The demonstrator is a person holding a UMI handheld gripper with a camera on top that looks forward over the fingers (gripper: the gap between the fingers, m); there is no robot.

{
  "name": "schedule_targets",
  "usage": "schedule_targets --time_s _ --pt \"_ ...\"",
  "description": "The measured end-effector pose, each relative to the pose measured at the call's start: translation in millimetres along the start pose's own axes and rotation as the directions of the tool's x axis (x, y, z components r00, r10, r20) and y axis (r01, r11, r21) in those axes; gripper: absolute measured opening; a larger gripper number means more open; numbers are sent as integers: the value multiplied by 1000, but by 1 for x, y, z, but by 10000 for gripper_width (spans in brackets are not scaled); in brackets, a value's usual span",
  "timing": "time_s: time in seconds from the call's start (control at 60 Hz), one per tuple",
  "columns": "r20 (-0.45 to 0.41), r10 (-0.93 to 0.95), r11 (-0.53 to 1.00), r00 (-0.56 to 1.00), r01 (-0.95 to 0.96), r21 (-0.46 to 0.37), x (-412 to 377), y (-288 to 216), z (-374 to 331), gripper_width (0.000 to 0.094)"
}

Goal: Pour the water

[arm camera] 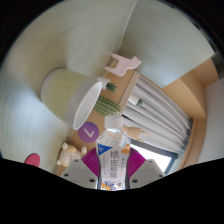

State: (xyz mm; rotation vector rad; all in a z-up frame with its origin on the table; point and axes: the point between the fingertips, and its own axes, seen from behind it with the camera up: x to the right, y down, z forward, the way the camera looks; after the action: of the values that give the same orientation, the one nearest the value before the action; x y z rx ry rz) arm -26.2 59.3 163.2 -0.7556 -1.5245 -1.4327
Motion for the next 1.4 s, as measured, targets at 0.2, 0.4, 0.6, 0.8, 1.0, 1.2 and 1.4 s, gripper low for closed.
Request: schedule_targets --time_s 0.2,0.4,0.6,0.8,1.0,1.2,1.4 --pt "-54 691 709 721 -690 -143 42 69 -7 313" --pt "-154 984 75 93 -991 -115 55 125 -27 341" --pt "-198 943 -293 -266 -949 -119 2 144 -36 340" --pt "-214 885 -451 -413 -875 -177 -73 134 -42 341" --pt "-207 874 -476 -441 -862 -173 -98 123 -44 348" --pt "-206 874 -473 -439 -866 -163 -97 123 -44 423" --pt "-239 875 -475 -421 -842 -256 -117 118 -56 783"
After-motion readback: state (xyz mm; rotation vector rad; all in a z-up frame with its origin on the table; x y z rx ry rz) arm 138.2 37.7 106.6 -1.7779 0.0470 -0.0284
